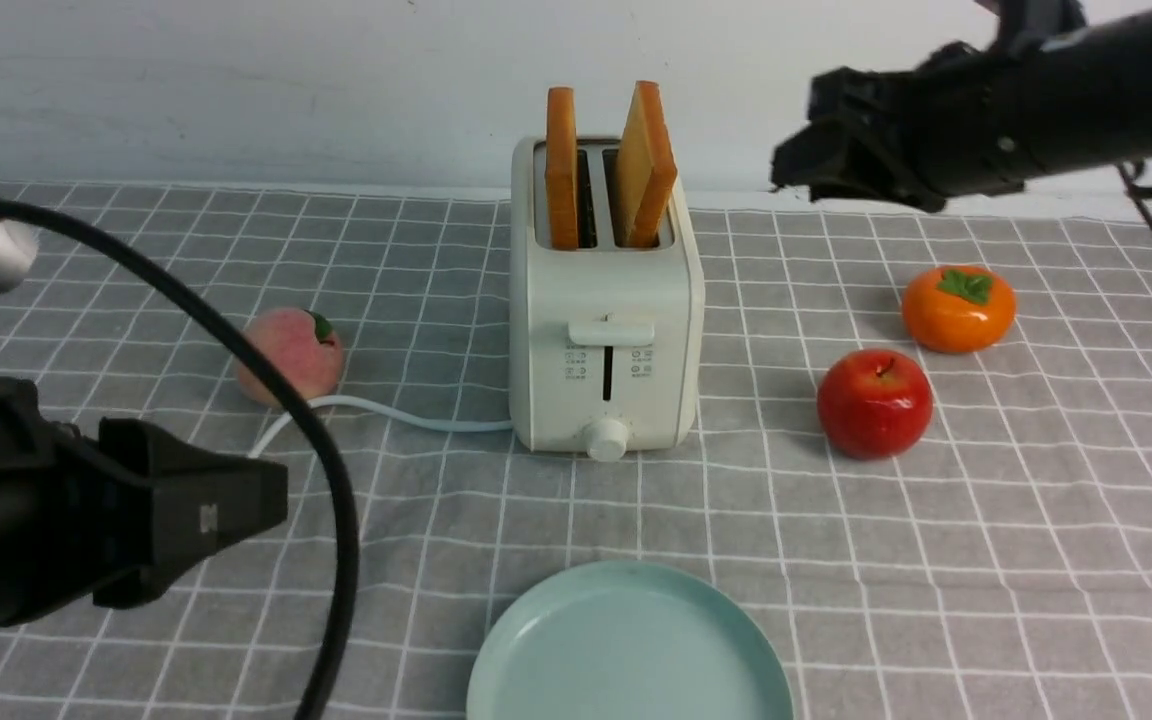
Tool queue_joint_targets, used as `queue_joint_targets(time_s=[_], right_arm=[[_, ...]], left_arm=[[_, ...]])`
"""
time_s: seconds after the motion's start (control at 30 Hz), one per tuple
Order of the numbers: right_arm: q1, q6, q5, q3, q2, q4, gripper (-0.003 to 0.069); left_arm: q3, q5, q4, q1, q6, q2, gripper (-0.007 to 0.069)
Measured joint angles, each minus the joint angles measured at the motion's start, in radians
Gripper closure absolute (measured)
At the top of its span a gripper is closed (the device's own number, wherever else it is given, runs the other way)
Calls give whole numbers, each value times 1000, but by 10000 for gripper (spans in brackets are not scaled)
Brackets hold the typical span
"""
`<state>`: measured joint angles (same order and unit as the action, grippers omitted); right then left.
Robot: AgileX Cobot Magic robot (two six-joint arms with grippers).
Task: Take toasted bread from bread machine on grey coffee table place on plate.
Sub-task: 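Grasp the toast slice in the toaster and pull it up out of the slot with the right gripper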
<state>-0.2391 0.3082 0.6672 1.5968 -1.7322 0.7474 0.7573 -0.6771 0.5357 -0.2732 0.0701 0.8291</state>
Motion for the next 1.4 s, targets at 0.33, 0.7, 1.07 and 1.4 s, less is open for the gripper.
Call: queue_joint_targets(time_s=[0.33, 0.7, 1.07, 1.4], right_arm=[[-31, -11, 171, 471, -373, 0, 300], [-35, -14, 122, 507, -428, -3, 328], [-35, -14, 101, 512, -427, -56, 543], [-14, -14, 224, 510, -193, -165, 543]], left_arm=[[0, -7, 3, 0, 0, 0, 387], [0, -8, 24, 0, 0, 0, 387], [1, 98, 29, 0, 0, 0, 387], [145, 61, -45, 0, -1, 30, 387]])
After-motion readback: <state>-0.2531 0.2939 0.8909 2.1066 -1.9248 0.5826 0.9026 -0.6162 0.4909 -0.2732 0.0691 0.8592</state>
